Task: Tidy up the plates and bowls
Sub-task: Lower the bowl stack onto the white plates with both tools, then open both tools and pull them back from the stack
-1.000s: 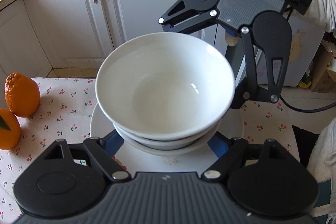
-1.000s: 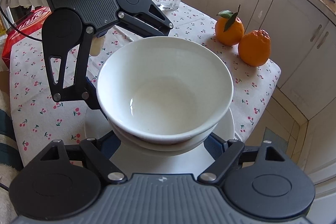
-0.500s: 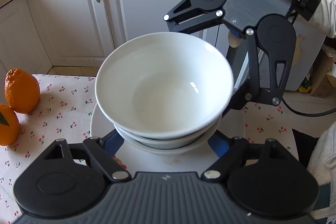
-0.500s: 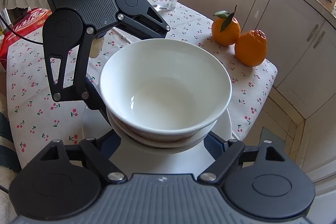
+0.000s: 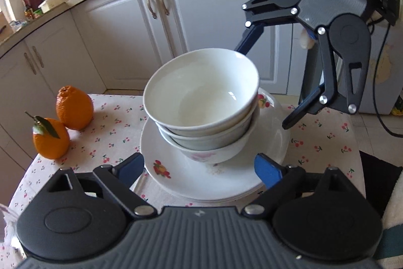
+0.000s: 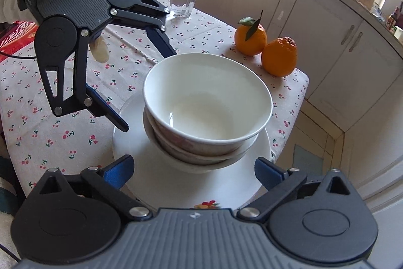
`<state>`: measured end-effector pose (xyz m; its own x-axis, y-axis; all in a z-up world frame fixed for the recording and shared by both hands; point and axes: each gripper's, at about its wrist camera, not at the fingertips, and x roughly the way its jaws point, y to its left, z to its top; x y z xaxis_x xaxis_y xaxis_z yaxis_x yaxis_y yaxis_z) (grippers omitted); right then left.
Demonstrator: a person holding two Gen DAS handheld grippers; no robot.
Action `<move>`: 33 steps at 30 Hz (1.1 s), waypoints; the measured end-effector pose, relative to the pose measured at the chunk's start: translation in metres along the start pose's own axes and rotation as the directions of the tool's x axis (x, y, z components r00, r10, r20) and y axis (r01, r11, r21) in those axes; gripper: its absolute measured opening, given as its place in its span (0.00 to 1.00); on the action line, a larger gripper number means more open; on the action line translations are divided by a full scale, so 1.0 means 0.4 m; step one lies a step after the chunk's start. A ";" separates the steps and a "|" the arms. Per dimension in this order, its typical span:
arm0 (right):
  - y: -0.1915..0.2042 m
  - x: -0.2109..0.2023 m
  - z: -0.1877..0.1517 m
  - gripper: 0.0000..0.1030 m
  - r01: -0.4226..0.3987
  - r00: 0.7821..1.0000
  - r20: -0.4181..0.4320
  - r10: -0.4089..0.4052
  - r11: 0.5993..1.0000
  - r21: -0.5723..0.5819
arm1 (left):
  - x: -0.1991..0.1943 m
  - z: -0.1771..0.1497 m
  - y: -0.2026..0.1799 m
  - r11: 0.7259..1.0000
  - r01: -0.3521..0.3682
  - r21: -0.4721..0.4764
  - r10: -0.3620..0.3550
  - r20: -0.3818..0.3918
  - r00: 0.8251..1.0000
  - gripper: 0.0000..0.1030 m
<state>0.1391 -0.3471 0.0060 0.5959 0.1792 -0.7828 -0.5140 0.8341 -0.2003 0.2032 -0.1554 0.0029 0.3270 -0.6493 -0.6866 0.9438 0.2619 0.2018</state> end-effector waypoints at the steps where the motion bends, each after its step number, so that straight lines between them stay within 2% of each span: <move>1: 0.012 -0.012 0.000 1.00 0.042 0.999 -0.007 -0.042 0.999 0.013 | -0.019 -0.004 -0.008 0.999 -0.037 -0.012 0.037 0.018 0.999 0.95; 3: 0.035 -0.030 -0.001 1.00 0.120 0.993 -0.027 -0.118 0.991 0.062 | -0.056 -0.011 -0.027 0.993 -0.114 -0.044 0.116 0.060 0.991 0.98; 5: 0.055 -0.052 -0.006 1.00 0.173 0.985 -0.032 -0.170 0.977 0.123 | -0.086 -0.016 -0.047 0.973 -0.210 -0.093 0.217 0.074 0.973 0.99; 7: 0.080 -0.077 -0.010 1.00 0.232 0.973 -0.031 -0.231 0.955 0.183 | -0.117 -0.024 -0.070 0.948 -0.277 -0.154 0.295 0.102 0.950 0.99; 10: 0.113 -0.107 -0.008 1.00 0.326 0.944 -0.040 -0.328 0.901 0.288 | -0.164 -0.034 -0.096 0.909 -0.309 -0.282 0.357 0.140 0.923 0.99; 12: 0.132 -0.123 -0.010 1.00 0.367 0.924 -0.045 -0.379 0.849 0.380 | -0.194 -0.041 -0.115 0.879 -0.304 -0.367 0.380 0.154 0.912 0.99; 15: 0.168 -0.145 -0.016 1.00 0.434 0.884 -0.073 -0.461 0.754 0.493 | -0.229 -0.043 -0.138 0.809 -0.339 -0.480 0.437 0.106 0.893 0.99; 17: 0.200 -0.165 -0.020 1.00 0.481 0.849 -0.092 -0.520 0.690 0.541 | -0.257 -0.047 -0.158 0.745 -0.401 -0.534 0.505 0.059 0.861 0.99; 19: 0.223 -0.189 -0.027 1.00 0.463 0.848 -0.086 -0.523 0.651 0.601 | -0.279 -0.046 -0.178 0.694 -0.459 -0.554 0.560 0.015 0.828 0.99; 21: 0.242 -0.210 -0.035 1.00 0.435 0.851 -0.073 -0.519 0.623 0.650 | -0.297 -0.045 -0.196 0.663 -0.496 -0.562 0.587 -0.022 0.810 0.99; 26: 0.293 -0.248 -0.032 1.00 0.452 0.823 -0.057 -0.566 0.589 0.670 | -0.336 -0.040 -0.219 0.622 -0.515 -0.589 0.601 -0.062 0.797 0.99; 29: 0.304 -0.258 -0.031 1.00 0.445 0.820 -0.050 -0.570 0.580 0.682 | -0.348 -0.039 -0.228 0.616 -0.508 -0.602 0.596 -0.065 0.800 0.99; 33: 0.322 -0.267 -0.024 1.00 0.452 0.813 -0.041 -0.580 0.586 0.672 | -0.344 -0.036 -0.236 0.596 -0.537 -0.596 0.614 -0.092 0.784 0.99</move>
<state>0.0034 -0.2640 0.0582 0.7577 -0.3596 -0.5445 0.3830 0.9207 -0.0751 0.0683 -0.0804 0.0681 0.8315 -0.2823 -0.4784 0.3579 0.9309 0.0727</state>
